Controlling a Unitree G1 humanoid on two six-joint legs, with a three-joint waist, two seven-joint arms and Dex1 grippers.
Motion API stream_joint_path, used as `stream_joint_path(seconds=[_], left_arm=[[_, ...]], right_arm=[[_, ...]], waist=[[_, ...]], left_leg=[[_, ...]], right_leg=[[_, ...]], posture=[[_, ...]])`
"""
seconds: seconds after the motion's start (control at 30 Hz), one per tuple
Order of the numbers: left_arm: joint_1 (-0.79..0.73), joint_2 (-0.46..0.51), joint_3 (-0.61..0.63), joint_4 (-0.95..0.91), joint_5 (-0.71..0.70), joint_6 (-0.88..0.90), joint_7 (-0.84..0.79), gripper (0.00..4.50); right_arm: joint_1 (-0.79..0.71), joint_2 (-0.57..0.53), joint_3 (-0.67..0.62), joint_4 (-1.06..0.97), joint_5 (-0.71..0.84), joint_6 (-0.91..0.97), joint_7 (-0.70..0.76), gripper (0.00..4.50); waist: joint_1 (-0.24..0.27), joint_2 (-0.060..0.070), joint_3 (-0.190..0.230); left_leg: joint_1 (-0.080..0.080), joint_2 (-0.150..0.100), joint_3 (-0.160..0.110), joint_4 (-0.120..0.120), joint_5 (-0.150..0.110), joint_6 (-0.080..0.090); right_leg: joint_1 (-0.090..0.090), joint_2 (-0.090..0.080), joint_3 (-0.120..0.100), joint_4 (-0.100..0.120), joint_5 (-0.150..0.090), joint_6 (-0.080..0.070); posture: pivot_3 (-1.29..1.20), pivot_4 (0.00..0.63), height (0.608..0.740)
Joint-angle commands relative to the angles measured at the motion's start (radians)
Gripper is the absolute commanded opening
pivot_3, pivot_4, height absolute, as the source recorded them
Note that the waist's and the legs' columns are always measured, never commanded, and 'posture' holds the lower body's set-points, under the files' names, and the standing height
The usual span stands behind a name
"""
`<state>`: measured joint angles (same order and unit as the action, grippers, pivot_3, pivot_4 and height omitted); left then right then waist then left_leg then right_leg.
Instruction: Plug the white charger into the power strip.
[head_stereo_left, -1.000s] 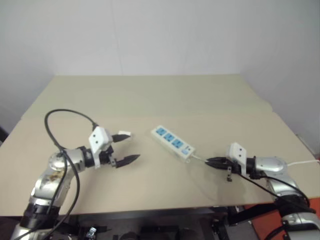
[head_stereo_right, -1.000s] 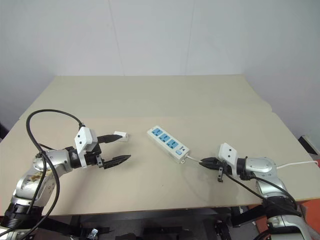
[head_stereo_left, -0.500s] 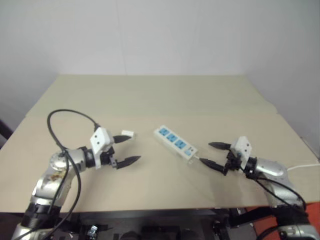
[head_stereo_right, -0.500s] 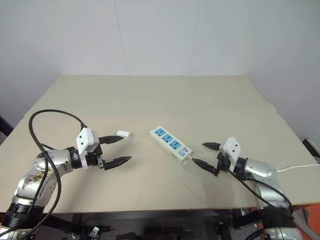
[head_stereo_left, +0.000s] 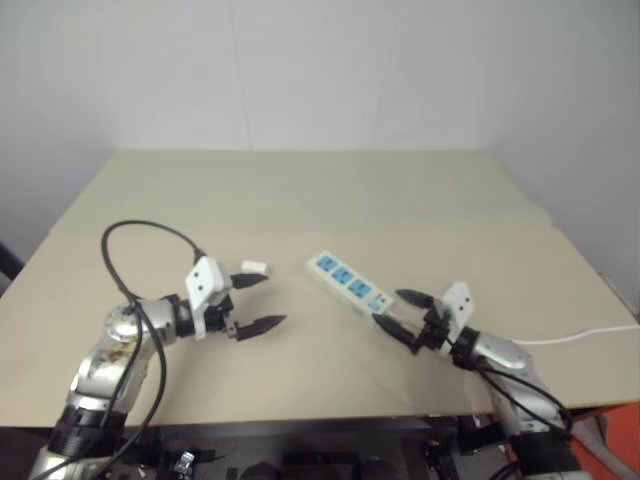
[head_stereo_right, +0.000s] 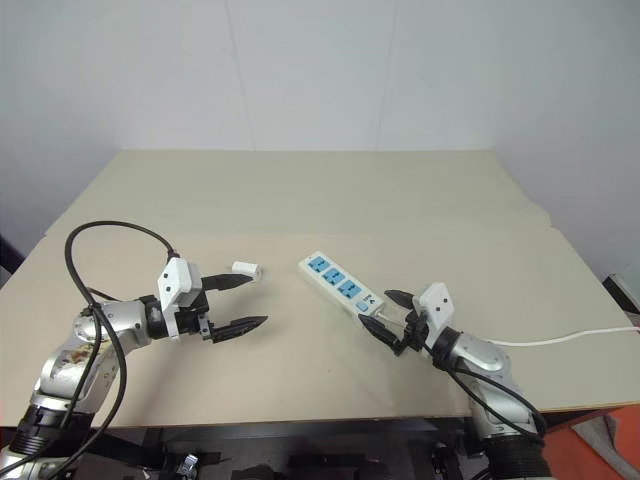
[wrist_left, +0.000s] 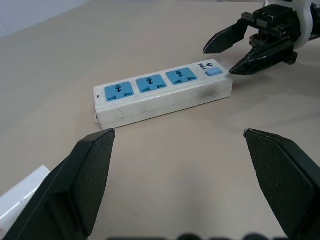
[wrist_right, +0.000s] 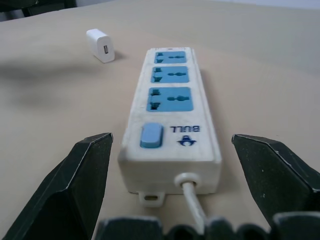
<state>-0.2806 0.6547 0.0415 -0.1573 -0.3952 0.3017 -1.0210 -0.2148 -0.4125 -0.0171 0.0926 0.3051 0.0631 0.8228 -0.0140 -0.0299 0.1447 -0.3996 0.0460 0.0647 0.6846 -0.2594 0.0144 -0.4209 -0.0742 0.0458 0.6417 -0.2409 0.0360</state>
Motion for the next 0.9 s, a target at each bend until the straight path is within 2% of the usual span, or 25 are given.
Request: stream_joint_path(seconds=[0.03, 0.5, 0.67, 0.9], left_arm=[[-0.015, 0.004, 0.013, -0.023, -0.018, -0.017, -0.007, 4.5], [-0.015, -0.003, 0.005, -0.017, -0.002, -0.023, 0.005, 4.5], [-0.017, -0.004, 0.003, -0.012, 0.002, -0.025, 0.008, 4.5], [-0.039, -0.009, -0.001, -0.007, 0.008, -0.023, 0.017, 4.5]], right_arm=[[-0.004, 0.01, 0.004, 0.007, -0.022, -0.042, -0.014, 4.47], [-0.052, 0.082, 0.01, 0.107, -0.041, -0.051, -0.039, 4.47], [-0.063, 0.097, 0.009, 0.129, -0.043, -0.053, -0.042, 3.45], [-0.039, 0.073, 0.042, 0.103, -0.057, -0.087, 0.014, 3.45]], waist=[[0.0, 0.0, 0.0], [-0.004, 0.0, 0.0], [-0.004, 0.0, 0.0], [-0.003, 0.0, 0.0]], left_leg=[[0.0, 0.0, 0.0, 0.0, 0.0, 0.0], [0.0, 0.0, 0.0, 0.0, 0.0, 0.0], [0.0, 0.0, 0.0, 0.0, 0.0, 0.0], [0.0, 0.0, 0.0, 0.0, 0.0, 0.0]], right_leg=[[0.0, 0.0, 0.0, 0.0, 0.0, 0.0], [0.0, 0.001, 0.0, 0.0, 0.0, 0.0], [0.0, 0.0, 0.0, 0.0, 0.0, 0.0], [0.0, 0.0, 0.0, 0.0, 0.0, 0.0]], posture=[[0.0, 0.15, 0.74], [0.0, 0.15, 0.74], [0.0, 0.15, 0.74], [0.0, 0.15, 0.74]])
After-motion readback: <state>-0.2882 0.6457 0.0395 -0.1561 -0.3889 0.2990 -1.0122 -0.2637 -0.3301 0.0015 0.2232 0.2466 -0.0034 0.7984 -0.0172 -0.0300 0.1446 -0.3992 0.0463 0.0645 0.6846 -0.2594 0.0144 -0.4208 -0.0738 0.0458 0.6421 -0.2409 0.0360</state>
